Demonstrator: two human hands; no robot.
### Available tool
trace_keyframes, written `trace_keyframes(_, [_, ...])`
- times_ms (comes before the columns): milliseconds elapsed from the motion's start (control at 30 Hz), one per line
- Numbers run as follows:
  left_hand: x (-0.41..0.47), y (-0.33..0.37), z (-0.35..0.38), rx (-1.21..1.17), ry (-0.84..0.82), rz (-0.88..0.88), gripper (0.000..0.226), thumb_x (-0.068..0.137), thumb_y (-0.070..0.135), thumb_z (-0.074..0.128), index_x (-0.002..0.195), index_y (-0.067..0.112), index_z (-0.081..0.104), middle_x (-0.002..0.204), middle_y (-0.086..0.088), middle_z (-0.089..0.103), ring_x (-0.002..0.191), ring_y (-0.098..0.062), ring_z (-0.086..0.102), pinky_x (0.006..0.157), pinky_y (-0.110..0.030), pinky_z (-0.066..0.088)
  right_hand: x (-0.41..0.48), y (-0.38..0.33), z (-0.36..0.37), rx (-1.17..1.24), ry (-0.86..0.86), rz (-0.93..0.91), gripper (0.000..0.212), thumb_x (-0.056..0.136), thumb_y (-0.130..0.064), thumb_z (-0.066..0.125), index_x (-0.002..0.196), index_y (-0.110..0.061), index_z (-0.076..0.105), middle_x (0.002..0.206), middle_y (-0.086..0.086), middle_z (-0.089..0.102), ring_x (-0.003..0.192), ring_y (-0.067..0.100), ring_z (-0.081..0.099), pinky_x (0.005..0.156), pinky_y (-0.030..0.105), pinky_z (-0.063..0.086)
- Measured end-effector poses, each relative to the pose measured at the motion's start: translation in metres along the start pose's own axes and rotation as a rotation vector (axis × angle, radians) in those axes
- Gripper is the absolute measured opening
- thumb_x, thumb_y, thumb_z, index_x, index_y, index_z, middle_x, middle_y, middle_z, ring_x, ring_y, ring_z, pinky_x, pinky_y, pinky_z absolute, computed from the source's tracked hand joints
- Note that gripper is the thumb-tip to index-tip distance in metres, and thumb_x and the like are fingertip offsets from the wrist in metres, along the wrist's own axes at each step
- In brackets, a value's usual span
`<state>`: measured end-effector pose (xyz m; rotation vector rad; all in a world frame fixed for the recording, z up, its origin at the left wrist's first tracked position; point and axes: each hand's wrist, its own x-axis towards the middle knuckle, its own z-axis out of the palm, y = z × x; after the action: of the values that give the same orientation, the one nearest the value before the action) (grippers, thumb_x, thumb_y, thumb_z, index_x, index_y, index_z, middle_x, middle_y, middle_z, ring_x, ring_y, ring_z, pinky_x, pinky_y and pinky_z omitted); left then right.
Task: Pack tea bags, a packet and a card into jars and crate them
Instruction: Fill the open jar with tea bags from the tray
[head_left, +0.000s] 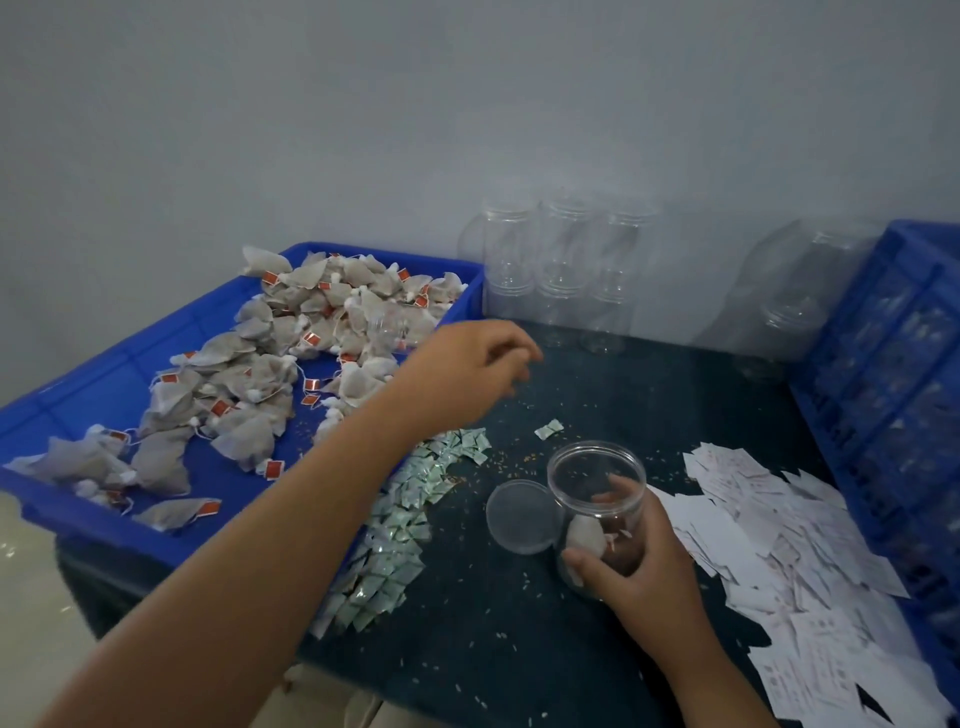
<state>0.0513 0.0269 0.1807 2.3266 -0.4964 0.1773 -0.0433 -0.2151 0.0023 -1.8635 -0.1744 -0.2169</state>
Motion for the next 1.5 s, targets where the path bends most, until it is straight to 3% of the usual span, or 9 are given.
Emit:
trace_keyframes(100, [0.011,-0.067,-0.041,0.353,0.168,-0.283,0.019,0.103,0.026,0.055,0.110,0.035,0.070,0.106,0.008,0.075,0.091,-0.008,0.068,0.078,-0.031,0.054,0.000,0.002,0.000,0.004,-0.009,-0.002,0.079,0.064,-0.061,0.091,0.134,-0.063,0.053,0.121,-0.022,0.076,0.099,0.006,0.077,0.077,0.028,0.064])
trace_keyframes(233, [0.003,-0.142,-0.040,0.536,-0.231,-0.668,0.042,0.105,0.024,0.052,0.147,0.018,0.054,0.150,-0.012,0.054,0.129,-0.031,0.056,0.098,-0.039,0.047,0.001,-0.001,0.003,0.025,-0.036,-0.003,0.074,0.064,-0.061,0.089,0.129,-0.066,0.055,0.118,-0.021,0.078,0.098,0.008,0.078,0.080,0.033,0.064])
trace_keyframes(500, [0.002,-0.153,-0.037,0.495,-0.020,-0.651,0.022,0.094,0.024,0.072,0.109,0.008,0.073,0.109,-0.010,0.071,0.101,-0.029,0.066,0.084,-0.038,0.054,0.000,-0.012,0.007,0.039,-0.048,-0.016,0.076,0.074,-0.026,0.101,0.135,-0.046,0.061,0.121,-0.023,0.078,0.103,-0.001,0.076,0.079,0.009,0.057])
trace_keyframes(733, [-0.003,-0.134,-0.054,-0.034,0.436,-0.620,0.007,0.099,0.019,0.058,0.093,0.020,0.056,0.081,0.000,0.064,0.060,-0.014,0.055,0.054,-0.029,0.040,0.001,-0.011,0.007,0.023,-0.056,0.015,0.075,0.076,0.003,0.094,0.134,-0.031,0.059,0.115,-0.029,0.076,0.100,-0.008,0.074,0.075,0.005,0.054])
trace_keyframes(867, [-0.004,-0.123,-0.060,-0.219,0.460,-0.608,0.026,0.102,0.023,0.048,0.078,0.015,0.051,0.070,-0.007,0.050,0.065,-0.020,0.044,0.059,-0.032,0.037,0.000,-0.013,0.007,0.038,-0.053,0.006,0.077,0.073,-0.019,0.102,0.134,-0.036,0.059,0.115,-0.031,0.076,0.101,-0.009,0.073,0.077,0.003,0.053])
trace_keyframes(1033, [0.002,-0.098,-0.066,-0.530,0.580,-0.586,0.030,0.106,0.039,0.048,0.098,0.013,0.061,0.087,-0.006,0.062,0.078,-0.021,0.061,0.068,-0.035,0.051,0.000,-0.016,0.004,0.075,-0.050,0.005,0.075,0.070,-0.044,0.103,0.128,-0.061,0.059,0.122,-0.022,0.077,0.103,0.002,0.076,0.083,0.013,0.058])
trace_keyframes(1167, [0.008,-0.055,-0.058,-0.623,0.565,-0.506,0.029,0.102,0.042,0.048,0.095,0.018,0.062,0.073,-0.001,0.052,0.060,-0.014,0.049,0.051,-0.030,0.044,0.001,-0.013,0.005,0.081,-0.056,0.007,0.074,0.067,-0.050,0.094,0.130,-0.064,0.057,0.126,-0.019,0.076,0.107,0.007,0.077,0.086,0.020,0.062])
trace_keyframes(1300, [0.009,-0.001,-0.032,-0.693,0.441,-0.373,0.029,0.097,0.051,0.052,0.087,0.026,0.064,0.077,-0.001,0.053,0.064,-0.017,0.050,0.061,-0.033,0.042,0.001,-0.008,0.005,0.099,-0.089,0.016,0.080,0.070,-0.046,0.098,0.137,-0.057,0.057,0.133,-0.015,0.074,0.115,0.012,0.077,0.087,0.039,0.068])
trace_keyframes(1500, [-0.004,0.048,0.049,-0.700,0.259,-0.253,0.030,0.106,0.050,0.047,0.096,0.029,0.067,0.069,0.017,0.062,0.062,-0.001,0.058,0.062,-0.024,0.050,-0.001,-0.013,0.004,0.105,-0.068,-0.002,0.079,0.072,-0.047,0.100,0.138,-0.054,0.057,0.135,-0.013,0.073,0.117,0.014,0.076,0.090,0.031,0.066])
